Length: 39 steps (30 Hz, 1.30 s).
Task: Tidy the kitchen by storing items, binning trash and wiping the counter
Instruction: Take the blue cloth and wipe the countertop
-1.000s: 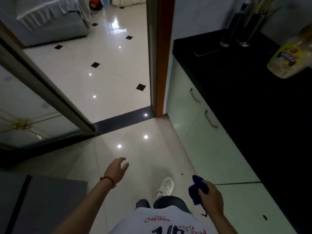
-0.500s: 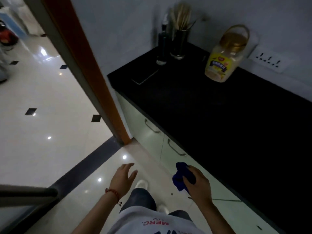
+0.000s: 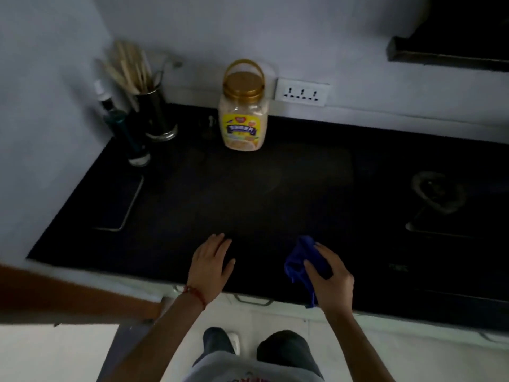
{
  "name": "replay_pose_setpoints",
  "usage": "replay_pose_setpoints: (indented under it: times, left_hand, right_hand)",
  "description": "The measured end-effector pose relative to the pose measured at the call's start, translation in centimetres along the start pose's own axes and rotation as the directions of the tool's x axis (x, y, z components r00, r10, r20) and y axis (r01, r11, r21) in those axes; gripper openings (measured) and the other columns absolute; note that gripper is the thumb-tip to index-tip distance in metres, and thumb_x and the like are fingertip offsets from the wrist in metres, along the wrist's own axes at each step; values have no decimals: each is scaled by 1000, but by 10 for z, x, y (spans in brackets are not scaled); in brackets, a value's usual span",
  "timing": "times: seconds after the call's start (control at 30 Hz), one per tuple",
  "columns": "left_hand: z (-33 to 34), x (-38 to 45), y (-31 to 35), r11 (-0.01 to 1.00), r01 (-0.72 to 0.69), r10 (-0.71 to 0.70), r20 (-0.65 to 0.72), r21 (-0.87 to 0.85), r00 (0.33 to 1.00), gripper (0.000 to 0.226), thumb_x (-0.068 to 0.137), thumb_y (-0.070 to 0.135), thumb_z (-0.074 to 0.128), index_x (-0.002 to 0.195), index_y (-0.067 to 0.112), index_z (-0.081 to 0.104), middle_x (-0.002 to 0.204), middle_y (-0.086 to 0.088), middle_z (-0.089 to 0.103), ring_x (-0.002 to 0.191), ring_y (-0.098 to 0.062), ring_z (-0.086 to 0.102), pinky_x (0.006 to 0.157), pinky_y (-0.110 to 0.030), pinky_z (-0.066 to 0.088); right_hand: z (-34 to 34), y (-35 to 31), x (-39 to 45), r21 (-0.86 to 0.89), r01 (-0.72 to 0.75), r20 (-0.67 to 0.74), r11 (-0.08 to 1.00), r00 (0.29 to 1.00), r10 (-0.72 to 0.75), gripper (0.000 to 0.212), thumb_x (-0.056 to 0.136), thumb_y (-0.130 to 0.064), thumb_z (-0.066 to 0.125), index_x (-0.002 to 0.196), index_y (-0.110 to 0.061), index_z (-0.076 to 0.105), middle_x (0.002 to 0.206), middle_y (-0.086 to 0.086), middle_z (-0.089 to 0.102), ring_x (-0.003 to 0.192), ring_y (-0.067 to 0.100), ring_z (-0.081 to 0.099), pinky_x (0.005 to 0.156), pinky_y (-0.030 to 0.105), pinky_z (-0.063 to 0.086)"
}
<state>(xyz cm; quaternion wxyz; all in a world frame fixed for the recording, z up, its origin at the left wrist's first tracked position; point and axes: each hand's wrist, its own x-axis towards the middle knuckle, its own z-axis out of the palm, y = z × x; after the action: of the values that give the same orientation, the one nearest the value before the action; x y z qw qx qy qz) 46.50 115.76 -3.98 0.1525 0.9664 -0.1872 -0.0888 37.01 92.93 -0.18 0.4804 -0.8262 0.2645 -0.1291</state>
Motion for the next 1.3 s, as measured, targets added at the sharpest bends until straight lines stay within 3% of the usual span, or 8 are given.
replay_pose_setpoints:
  times: [0.1,0.2,0.43,0.7,0.8,0.93,1.13,1.3]
  left_hand:
    - [8,24,-6,995,15,-21,56,102,998,55,88,49,26,123,15,51,132,-11,56,122,-30,52,96,-48,43]
    - [17,34,-11,990,60,-70,77,129,995,66,91,53,4,129,18,44,138,-8,50,131,-23,40,110,-40,29]
    - [20,34,-13,994,74,-82,101,82,992,62,91,54,7,134,21,37,143,-6,43,134,-17,22,113,-29,-1]
    - [25,37,-14,994,95,-99,84,48,992,60,91,53,11,135,22,36,144,-4,40,136,-16,22,114,-29,0]
    - [27,37,-14,994,94,-97,71,46,993,59,91,53,11,136,22,35,145,-3,39,136,-16,22,114,-30,2]
    - [28,40,-15,995,94,-96,66,41,993,59,91,53,12,136,22,35,145,-3,39,136,-16,22,114,-30,1]
    - [26,40,-15,996,86,-88,66,39,994,59,91,53,12,135,22,36,144,-4,41,135,-17,23,114,-30,2]
    - [24,39,-15,996,85,-88,77,37,993,60,91,53,10,135,22,36,143,-4,42,135,-17,23,114,-29,-1]
  right_hand:
    - [7,-10,26,-13,-21,-54,1000,998,21,40,79,-11,70,117,-14,61,118,1,62,103,9,57,88,16,44]
    - [17,-18,63,-10,-9,-70,1000,998,8,39,79,-13,70,116,-14,61,118,1,63,102,7,56,84,5,41]
    - [54,-46,172,-55,-56,-86,997,995,51,44,83,-21,65,126,-15,54,123,3,60,110,16,58,92,21,41]
    - [93,-70,294,89,99,-85,991,992,-91,43,84,-21,62,125,-15,54,124,7,60,111,17,57,98,28,46]
    - [112,-61,320,-104,167,-18,980,985,-170,45,87,-21,59,130,-12,49,135,10,49,122,22,48,102,29,38]
    - [123,-32,333,-524,346,318,778,927,-198,48,90,-22,53,136,-15,42,152,7,26,137,29,28,112,41,29]
    - [122,-31,325,-645,372,382,668,913,-140,59,93,-29,48,145,-18,23,158,6,5,144,30,9,118,42,17]
    - [108,-44,302,-582,308,346,752,931,-114,55,93,-32,47,142,-14,29,156,9,16,143,27,12,117,39,16]
